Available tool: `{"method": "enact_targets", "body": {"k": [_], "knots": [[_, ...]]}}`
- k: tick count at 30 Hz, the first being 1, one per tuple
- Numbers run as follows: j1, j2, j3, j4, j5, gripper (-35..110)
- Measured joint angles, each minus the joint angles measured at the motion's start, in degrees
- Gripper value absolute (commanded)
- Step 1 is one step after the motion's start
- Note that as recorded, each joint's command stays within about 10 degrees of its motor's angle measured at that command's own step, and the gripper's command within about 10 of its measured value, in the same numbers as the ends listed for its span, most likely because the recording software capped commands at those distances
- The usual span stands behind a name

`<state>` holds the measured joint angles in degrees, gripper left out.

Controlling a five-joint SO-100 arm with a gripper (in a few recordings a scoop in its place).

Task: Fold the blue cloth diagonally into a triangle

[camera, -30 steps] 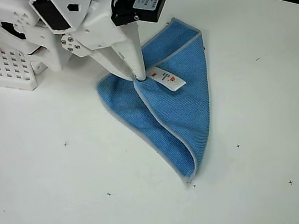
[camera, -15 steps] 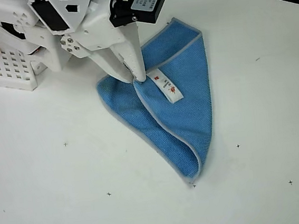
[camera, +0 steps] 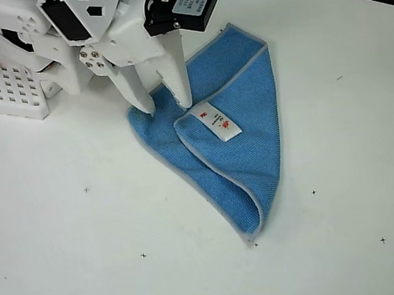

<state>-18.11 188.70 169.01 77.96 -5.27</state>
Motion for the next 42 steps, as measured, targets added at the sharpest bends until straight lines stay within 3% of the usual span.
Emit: {"method": "enact_targets", "body": {"k": [42], "knots": [[1.05,0.09,2.81,-1.76,-0.09,25]]}}
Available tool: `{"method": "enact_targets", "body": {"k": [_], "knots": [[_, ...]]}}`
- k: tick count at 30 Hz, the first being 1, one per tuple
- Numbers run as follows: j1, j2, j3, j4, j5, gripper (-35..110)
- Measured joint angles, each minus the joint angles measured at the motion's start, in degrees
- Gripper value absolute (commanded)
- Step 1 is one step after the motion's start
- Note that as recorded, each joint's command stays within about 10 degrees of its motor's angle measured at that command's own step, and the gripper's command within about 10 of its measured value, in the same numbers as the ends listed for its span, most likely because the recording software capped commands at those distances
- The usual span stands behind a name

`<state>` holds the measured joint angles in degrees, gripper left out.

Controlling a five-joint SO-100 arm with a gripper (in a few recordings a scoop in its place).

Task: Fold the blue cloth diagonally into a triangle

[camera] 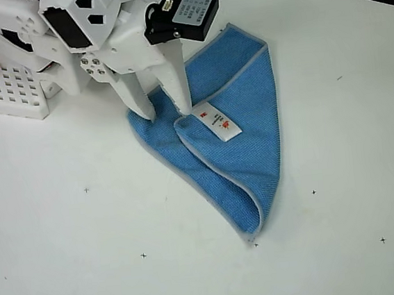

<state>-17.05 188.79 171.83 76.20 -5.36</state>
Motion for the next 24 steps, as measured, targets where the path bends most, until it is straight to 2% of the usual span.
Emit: {"method": "enact_targets", "body": {"k": [24], "knots": [[1.85,-0.35,-0.35,-0.44,-7.73,25]]}}
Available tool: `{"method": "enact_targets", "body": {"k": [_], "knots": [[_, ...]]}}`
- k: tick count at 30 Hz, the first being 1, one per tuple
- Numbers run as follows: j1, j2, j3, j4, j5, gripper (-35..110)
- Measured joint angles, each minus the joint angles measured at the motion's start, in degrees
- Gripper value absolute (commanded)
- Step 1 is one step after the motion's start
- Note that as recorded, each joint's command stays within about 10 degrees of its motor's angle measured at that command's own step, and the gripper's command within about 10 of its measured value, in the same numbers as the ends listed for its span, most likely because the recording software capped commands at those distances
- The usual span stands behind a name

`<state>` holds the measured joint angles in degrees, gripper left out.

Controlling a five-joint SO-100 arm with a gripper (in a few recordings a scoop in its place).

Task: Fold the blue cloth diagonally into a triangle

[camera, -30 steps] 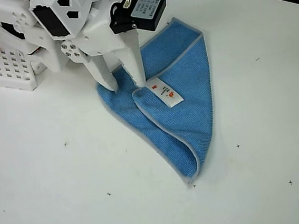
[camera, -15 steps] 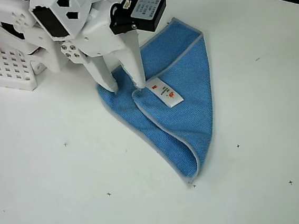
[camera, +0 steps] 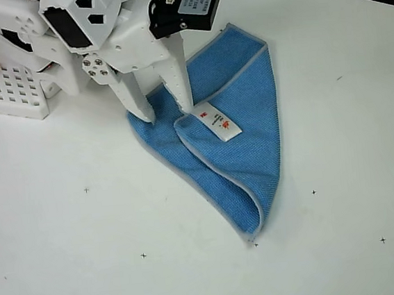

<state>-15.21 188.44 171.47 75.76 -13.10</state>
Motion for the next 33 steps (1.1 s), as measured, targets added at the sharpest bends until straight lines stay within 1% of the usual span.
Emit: {"method": "enact_targets", "body": {"k": [12,33], "knots": [[-0.09,-0.09,-2.72,0.35,-0.26,25],[-0.09,-0.09,-2.72,0.35,0.00,25]]}}
